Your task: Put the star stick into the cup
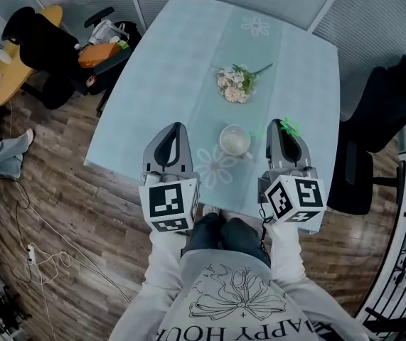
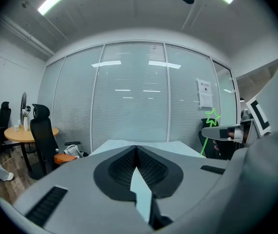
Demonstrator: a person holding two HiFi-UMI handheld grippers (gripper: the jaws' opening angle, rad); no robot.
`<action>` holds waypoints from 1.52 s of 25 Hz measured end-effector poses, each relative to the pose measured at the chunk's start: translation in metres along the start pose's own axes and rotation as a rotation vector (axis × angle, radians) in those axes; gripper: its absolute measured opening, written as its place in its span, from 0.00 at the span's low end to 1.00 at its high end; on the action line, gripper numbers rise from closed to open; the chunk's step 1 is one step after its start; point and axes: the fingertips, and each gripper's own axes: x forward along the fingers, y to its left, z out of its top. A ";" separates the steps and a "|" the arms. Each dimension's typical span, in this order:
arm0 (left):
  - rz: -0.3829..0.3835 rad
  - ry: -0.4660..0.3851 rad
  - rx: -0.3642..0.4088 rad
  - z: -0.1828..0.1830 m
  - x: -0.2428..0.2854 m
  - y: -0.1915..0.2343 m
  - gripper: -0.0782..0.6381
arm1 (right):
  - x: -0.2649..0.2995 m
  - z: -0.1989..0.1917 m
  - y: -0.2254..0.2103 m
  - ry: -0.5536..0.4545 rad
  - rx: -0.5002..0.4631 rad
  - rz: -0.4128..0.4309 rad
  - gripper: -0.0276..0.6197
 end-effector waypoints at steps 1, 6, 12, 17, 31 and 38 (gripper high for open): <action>-0.003 0.008 -0.002 -0.004 0.002 0.000 0.11 | 0.002 -0.005 -0.001 0.011 0.004 0.001 0.08; -0.003 0.042 -0.007 -0.023 0.011 -0.002 0.11 | 0.011 -0.023 -0.007 0.051 0.024 0.014 0.08; 0.013 0.079 -0.021 -0.040 0.017 -0.001 0.12 | 0.021 -0.046 -0.011 0.109 0.054 0.031 0.08; 0.027 0.112 -0.039 -0.056 0.025 0.002 0.11 | 0.034 -0.067 -0.009 0.168 0.054 0.060 0.08; 0.043 0.194 -0.058 -0.099 0.041 -0.003 0.12 | 0.049 -0.116 -0.019 0.271 0.094 0.096 0.08; 0.043 0.225 -0.069 -0.116 0.044 -0.010 0.11 | 0.049 -0.132 -0.025 0.306 0.121 0.104 0.08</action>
